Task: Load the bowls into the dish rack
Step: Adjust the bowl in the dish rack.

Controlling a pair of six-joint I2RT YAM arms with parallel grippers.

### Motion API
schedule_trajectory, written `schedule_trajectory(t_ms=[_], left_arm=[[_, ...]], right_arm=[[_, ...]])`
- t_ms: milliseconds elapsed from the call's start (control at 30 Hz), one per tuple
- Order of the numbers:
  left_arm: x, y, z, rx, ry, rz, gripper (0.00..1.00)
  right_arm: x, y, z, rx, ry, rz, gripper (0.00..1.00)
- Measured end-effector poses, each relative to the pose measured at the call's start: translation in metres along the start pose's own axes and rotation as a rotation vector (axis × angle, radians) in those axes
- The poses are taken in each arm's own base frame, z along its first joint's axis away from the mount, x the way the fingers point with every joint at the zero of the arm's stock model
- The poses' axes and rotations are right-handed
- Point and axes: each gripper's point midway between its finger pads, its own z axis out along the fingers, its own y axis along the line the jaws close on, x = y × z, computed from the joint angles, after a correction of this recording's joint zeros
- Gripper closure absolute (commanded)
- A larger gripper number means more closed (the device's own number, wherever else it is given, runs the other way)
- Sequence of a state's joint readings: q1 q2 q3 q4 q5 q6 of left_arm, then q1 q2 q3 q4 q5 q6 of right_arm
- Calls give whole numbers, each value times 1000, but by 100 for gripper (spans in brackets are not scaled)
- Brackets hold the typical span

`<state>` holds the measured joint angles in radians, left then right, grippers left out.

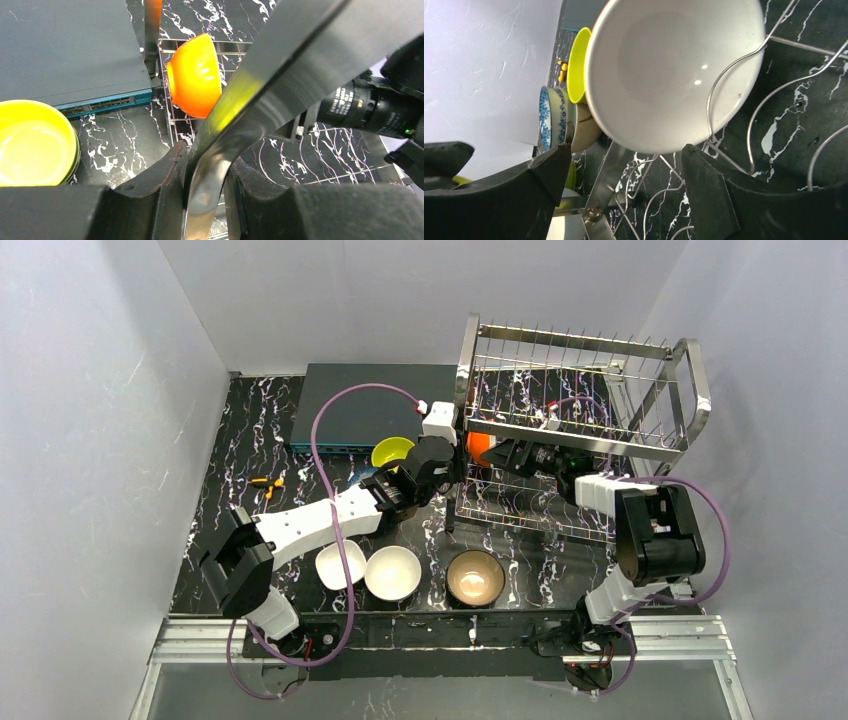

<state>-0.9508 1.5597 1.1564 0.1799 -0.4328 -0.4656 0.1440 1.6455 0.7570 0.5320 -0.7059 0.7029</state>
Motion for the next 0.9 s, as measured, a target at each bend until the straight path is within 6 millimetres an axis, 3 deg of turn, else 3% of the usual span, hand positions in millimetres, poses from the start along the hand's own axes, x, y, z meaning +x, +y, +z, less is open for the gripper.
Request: schedule_trajectory(t_ms=[167,467,600,733,900], left_arm=[[0,-1,0,3,2,0,100],[0,-1,0,3,2,-1,100],[0,-1,0,3,2,-2,100],[0,-1,0,3,3,-3,100],[0,-1,0,3,3,-2,100]], right_arm=[[9,11,-13,-13,-3,-2,10],[47,17,-21,-20,74,44,15],[63,35,-23,-48,113,26,18],[79,53,-29,-76,148,6,29],[98,63,-39,-85,184,-7,30]])
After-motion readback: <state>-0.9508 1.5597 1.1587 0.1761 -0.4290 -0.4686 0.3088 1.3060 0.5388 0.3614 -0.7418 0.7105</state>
